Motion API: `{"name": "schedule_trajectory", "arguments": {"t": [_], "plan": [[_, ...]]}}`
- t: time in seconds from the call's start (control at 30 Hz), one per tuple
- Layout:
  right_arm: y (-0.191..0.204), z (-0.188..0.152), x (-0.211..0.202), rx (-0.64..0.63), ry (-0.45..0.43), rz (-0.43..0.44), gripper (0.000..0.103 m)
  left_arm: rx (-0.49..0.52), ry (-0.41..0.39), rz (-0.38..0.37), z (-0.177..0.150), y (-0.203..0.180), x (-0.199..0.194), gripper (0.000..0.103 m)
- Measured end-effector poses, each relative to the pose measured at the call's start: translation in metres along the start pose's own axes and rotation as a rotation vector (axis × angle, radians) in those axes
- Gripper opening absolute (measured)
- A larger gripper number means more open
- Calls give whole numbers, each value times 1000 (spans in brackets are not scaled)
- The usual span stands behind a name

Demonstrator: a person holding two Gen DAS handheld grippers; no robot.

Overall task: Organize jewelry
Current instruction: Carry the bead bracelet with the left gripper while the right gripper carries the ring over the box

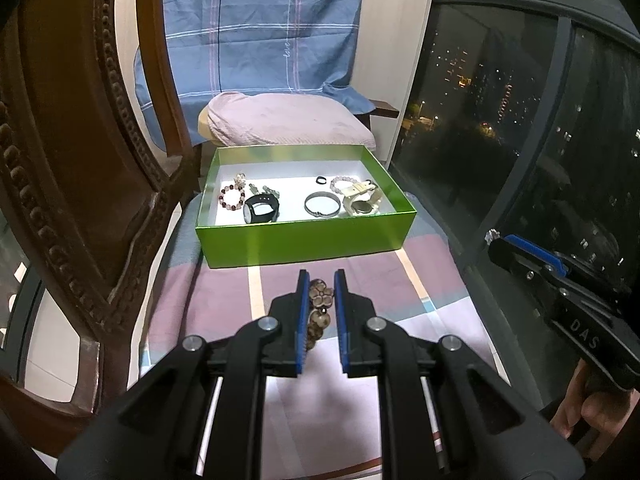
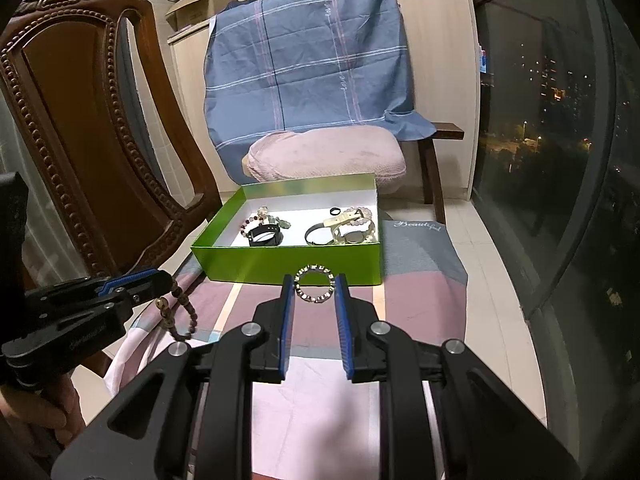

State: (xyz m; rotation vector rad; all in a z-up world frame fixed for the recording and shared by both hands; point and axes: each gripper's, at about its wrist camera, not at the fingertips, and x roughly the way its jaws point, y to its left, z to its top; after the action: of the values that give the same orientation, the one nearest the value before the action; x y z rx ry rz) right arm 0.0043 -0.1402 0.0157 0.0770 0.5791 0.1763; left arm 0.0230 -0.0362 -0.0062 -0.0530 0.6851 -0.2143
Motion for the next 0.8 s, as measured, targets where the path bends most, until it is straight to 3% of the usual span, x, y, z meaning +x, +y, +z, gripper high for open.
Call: {"name": "schedule_trajectory", "arguments": {"t": [0.43,0.6,0.8], "plan": [[11,8,9,-11,2,43,20,-35,8,-4,11,7,5,12],[21,43,34,-44,-30,65,20,-54,-21,14,45,15,22,13],[20,77,99,-29,-18,69,20,-75,-31,40,95,31,66,13]]}}
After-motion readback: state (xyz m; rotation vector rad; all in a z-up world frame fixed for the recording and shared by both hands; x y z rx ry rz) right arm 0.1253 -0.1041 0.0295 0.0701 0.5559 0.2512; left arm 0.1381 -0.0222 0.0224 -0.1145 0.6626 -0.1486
